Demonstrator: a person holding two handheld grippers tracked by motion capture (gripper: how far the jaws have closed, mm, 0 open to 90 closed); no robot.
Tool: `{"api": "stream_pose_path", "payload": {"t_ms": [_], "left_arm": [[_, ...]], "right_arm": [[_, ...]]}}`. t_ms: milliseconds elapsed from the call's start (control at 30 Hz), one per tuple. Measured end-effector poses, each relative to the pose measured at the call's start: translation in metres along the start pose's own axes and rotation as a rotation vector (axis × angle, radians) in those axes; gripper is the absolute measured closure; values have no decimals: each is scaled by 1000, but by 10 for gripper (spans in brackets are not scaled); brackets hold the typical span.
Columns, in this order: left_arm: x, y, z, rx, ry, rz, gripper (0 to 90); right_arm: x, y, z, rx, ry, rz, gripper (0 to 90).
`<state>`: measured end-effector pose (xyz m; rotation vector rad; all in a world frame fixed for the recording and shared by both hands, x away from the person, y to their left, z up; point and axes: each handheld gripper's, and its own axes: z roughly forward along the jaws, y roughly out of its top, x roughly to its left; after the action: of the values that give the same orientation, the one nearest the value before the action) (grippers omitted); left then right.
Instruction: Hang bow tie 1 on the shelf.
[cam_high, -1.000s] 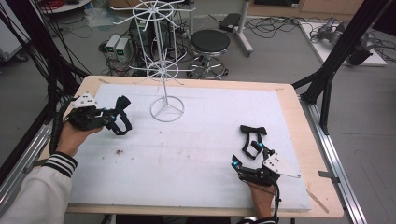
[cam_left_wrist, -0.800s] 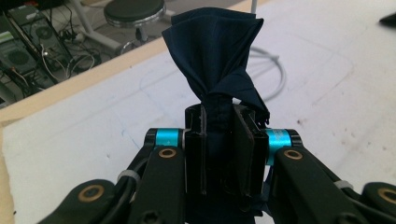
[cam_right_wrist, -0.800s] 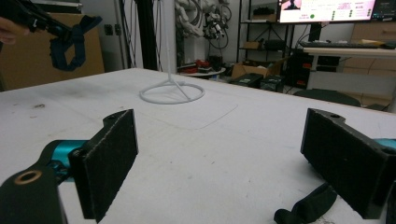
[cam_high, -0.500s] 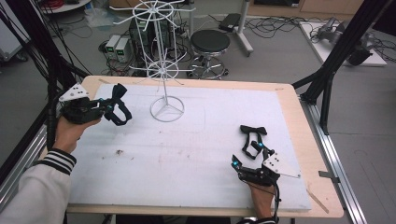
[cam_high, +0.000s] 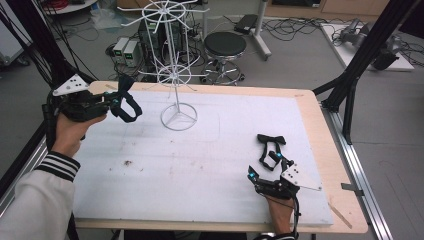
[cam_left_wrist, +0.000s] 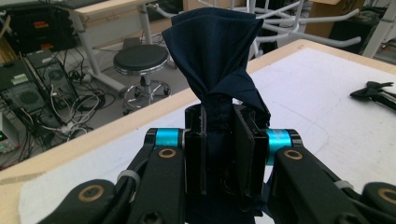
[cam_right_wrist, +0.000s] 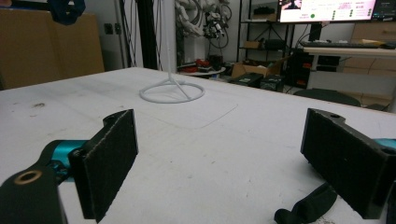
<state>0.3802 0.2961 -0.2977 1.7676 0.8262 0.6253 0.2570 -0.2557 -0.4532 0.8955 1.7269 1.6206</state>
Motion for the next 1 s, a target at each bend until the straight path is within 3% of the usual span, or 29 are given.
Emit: {"api": "stream_pose_path", "payload": {"t_ms": [233, 633, 1000], "left_arm": [[-5, 15, 3, -17, -8, 12, 753], [-9, 26, 8, -36, -13, 20, 753], [-9, 37, 21, -35, -15, 33, 753]], "right_arm": [[0, 0, 0, -1, 1, 2, 104], [0, 0, 0, -3, -1, 2, 103], [0, 0, 0, -8, -1, -2, 103]]}}
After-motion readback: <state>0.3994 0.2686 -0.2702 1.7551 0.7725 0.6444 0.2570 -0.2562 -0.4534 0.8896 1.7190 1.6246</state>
